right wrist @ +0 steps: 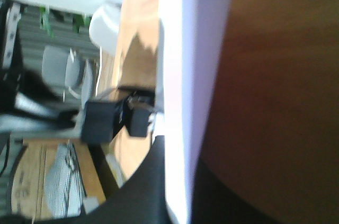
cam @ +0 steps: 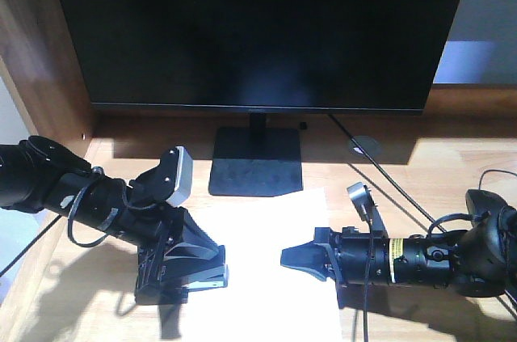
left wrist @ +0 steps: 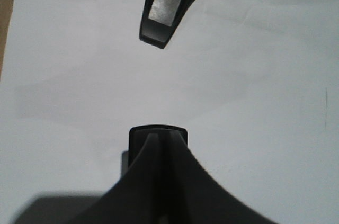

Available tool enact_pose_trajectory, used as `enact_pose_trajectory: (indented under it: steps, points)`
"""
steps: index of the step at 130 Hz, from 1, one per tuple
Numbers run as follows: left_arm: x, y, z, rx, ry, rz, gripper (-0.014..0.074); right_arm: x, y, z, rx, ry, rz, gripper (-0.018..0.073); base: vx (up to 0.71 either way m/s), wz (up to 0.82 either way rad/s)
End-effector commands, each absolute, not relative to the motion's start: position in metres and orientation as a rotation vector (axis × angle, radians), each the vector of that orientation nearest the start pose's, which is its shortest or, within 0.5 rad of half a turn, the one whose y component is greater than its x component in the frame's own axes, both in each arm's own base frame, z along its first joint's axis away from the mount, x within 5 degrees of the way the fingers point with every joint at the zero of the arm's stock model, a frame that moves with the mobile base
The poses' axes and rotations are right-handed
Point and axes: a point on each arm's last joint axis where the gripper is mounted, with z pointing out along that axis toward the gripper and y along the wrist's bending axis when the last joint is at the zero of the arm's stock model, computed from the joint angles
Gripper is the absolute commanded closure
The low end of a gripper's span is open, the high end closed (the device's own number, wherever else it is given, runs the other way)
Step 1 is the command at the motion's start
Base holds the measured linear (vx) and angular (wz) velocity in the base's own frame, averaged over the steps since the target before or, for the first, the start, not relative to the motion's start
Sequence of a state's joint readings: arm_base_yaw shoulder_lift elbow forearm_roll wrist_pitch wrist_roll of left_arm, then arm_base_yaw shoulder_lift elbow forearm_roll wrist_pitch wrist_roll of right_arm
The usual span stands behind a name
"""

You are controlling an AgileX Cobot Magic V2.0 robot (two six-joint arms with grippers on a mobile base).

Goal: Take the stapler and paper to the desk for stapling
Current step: 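Lay the paper flat on the desk beside the stapler, right gripper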

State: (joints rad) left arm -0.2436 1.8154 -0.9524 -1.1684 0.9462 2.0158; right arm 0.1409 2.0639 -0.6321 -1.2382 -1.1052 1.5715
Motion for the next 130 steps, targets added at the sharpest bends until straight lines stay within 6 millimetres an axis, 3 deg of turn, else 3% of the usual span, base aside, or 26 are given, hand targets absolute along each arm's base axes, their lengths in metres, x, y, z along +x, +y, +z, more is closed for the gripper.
enact_pose_trajectory:
  steps: [1,130]
  points:
    - [0.292,-0.148,0.191,1.552,1.748,-0.882,0.0603,0.275,0.117,0.096,0.061,2.266,1.603,0.0562,0.00,0.00]
    - [0.292,-0.148,0.191,1.552,1.748,-0.882,0.0603,0.269,0.133,0.093,0.023,2.259,1.657,0.0562,0.00,0.00]
